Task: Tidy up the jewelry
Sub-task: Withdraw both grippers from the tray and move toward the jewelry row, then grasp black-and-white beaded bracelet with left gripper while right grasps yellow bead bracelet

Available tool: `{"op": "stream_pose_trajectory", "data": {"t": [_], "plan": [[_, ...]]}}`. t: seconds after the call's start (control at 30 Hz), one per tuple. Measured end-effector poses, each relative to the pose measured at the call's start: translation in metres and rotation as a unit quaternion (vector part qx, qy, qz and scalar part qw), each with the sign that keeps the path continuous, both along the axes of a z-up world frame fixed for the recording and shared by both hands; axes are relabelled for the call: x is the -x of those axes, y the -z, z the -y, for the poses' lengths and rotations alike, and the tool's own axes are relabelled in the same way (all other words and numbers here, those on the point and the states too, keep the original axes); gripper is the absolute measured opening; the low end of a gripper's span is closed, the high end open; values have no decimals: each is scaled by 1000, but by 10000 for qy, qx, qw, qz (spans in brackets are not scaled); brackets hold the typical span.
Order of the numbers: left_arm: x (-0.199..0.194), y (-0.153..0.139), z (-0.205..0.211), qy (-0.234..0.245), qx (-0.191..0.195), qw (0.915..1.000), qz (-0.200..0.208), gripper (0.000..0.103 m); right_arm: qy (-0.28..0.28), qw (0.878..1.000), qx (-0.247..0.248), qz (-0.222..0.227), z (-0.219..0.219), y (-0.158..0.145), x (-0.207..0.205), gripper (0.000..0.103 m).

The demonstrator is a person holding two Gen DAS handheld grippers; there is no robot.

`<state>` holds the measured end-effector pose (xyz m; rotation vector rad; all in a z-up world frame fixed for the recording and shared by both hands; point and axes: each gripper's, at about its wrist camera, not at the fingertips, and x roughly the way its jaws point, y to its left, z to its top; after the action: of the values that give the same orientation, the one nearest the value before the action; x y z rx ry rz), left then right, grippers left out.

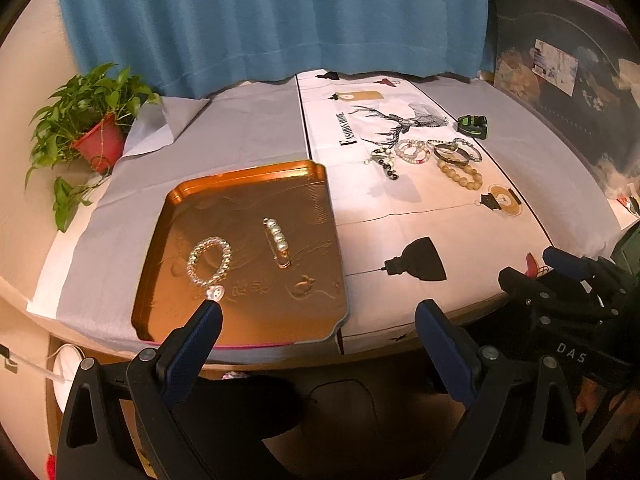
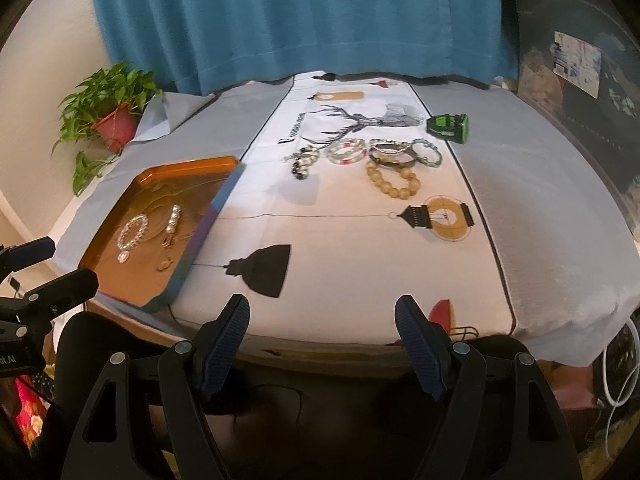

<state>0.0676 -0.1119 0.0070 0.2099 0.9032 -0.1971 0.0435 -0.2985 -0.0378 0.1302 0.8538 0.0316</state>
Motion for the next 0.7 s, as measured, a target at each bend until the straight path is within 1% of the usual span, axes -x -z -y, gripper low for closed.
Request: {"op": "stream_pose_trajectory", "data": {"t": [0.3,0.5,0.7], "plan": [[-16,0,19,203,-45,9998,-26,96,288,9996,-15,-30,28,4,-9,76],[-30,3,30,278,41,9995,-135,96,471,9989,-13,-85,43,10,-15,76],[-49,9,41,315,226,9989,-276,96,571,9983,27,-150,56,17,-24,76]]}}
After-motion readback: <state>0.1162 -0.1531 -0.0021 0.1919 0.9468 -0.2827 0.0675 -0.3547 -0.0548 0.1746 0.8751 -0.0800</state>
